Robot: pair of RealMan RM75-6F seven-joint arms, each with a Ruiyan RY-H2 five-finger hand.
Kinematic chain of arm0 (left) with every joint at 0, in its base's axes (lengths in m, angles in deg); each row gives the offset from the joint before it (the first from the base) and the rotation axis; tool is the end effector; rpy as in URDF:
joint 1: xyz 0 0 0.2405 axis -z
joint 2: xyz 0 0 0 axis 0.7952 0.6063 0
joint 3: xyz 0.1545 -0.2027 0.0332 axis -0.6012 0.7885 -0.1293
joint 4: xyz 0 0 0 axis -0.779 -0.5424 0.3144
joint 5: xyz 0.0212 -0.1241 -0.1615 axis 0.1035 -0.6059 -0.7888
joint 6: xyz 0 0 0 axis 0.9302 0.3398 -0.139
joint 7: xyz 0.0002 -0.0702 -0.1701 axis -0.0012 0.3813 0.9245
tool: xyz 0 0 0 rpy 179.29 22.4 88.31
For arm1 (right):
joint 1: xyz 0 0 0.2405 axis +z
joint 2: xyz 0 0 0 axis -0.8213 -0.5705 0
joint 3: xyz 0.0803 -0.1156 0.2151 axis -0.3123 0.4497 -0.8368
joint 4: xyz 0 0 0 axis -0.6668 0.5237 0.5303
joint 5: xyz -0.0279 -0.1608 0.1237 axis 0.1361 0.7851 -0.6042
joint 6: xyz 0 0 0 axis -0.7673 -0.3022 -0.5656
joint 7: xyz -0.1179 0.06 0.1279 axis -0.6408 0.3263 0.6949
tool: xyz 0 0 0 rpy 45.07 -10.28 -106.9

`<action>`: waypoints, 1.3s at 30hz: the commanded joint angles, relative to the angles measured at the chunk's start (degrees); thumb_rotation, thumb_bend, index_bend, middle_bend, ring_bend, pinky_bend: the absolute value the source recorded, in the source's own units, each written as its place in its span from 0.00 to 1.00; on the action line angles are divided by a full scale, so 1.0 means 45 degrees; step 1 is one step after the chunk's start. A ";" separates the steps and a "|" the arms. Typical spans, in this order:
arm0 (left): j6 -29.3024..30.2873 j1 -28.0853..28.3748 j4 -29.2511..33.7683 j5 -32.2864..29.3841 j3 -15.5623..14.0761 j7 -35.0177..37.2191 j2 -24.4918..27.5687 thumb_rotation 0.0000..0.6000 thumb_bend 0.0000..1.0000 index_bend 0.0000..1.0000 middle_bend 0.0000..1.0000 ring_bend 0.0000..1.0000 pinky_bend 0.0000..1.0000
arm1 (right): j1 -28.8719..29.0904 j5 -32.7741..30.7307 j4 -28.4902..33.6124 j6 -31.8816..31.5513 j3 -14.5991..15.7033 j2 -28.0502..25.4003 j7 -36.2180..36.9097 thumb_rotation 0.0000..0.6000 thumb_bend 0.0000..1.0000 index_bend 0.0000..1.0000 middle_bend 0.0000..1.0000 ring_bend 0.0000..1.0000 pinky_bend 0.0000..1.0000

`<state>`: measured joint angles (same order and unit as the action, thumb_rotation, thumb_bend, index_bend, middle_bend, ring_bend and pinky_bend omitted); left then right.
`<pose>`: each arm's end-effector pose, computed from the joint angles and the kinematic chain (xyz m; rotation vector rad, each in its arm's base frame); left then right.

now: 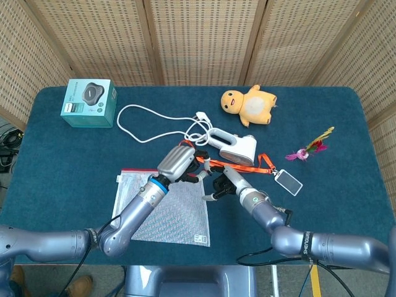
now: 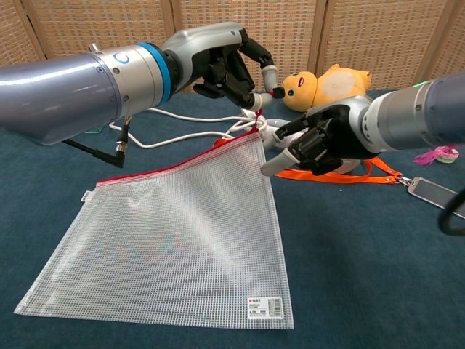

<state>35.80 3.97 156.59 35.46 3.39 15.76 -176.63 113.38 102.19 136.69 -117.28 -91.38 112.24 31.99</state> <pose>0.0192 0.3846 -0.0375 -1.8490 -1.3625 -1.3973 -0.0827 -0.3770 -0.0315 1.3224 -2.1810 0.9772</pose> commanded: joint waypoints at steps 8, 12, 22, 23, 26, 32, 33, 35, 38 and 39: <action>0.0169 -0.0061 0.0051 0.0191 -0.0127 0.0184 0.0024 1.00 0.84 0.85 1.00 1.00 1.00 | 0.0160 -0.0399 -0.0514 -0.0138 -0.0414 0.0720 0.0134 1.00 0.17 0.45 0.91 0.84 1.00; 0.0199 -0.0111 0.0052 0.0295 -0.0210 0.0257 0.0077 1.00 0.84 0.85 1.00 1.00 1.00 | 0.0129 -0.0476 -0.0643 -0.0188 -0.0543 0.0797 0.0172 1.00 0.21 0.48 0.91 0.84 1.00; 0.0379 -0.0308 0.0396 0.0530 -0.0341 0.0473 0.0277 1.00 0.84 0.85 1.00 1.00 1.00 | 0.0124 -0.0908 -0.0937 0.0097 -0.0732 0.0987 0.0216 1.00 0.34 0.58 0.92 0.84 1.00; 0.0381 -0.0312 0.0407 0.0528 -0.0350 0.0472 0.0288 1.00 0.84 0.85 1.00 1.00 1.00 | 0.0122 -0.0909 -0.0956 0.0098 -0.0741 0.1006 0.0209 1.00 0.36 0.60 0.92 0.84 1.00; 0.0366 -0.0332 0.0445 0.0524 -0.0383 0.0481 0.0348 1.00 0.85 0.85 1.00 1.00 1.00 | 0.0097 -0.0937 -0.1006 0.0120 -0.0777 0.1053 0.0220 1.00 0.40 0.63 0.92 0.84 1.00; 0.0277 -0.0369 0.0421 0.0508 -0.0422 0.0602 0.0457 1.00 0.84 0.85 1.00 1.00 1.00 | -0.0039 -0.0944 -0.1111 0.0391 -0.0922 0.1056 0.0401 1.00 0.50 0.68 0.93 0.85 1.00; 0.0260 -0.0376 0.0401 0.0516 -0.0431 0.0639 0.0469 1.00 0.84 0.85 1.00 1.00 1.00 | -0.0073 -0.0928 -0.1117 0.0463 -0.0947 0.1046 0.0442 1.00 0.53 0.69 0.93 0.85 1.00; 0.0250 -0.0402 0.0330 0.0550 -0.0438 0.0740 0.0472 1.00 0.85 0.85 1.00 1.00 1.00 | -0.0142 -0.0842 -0.1126 0.0510 -0.0985 0.1034 0.0505 1.00 0.58 0.70 0.94 0.85 1.00; 0.0221 -0.0445 0.0220 0.0621 -0.0450 0.0919 0.0472 1.00 0.85 0.85 1.00 1.00 1.00 | -0.0245 -0.0668 -0.1085 0.0457 -0.1013 0.1032 0.0561 1.00 0.63 0.71 0.94 0.86 1.00; 0.0197 -0.0466 0.0183 0.0639 -0.0467 0.0983 0.0481 1.00 0.85 0.85 1.00 1.00 1.00 | -0.0293 -0.0610 -0.1064 0.0434 -0.1029 0.1033 0.0598 1.00 0.64 0.71 0.95 0.86 1.00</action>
<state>36.76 1.95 157.55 38.23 1.34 20.04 -174.49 112.20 99.31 131.83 -115.24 -95.95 116.89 34.57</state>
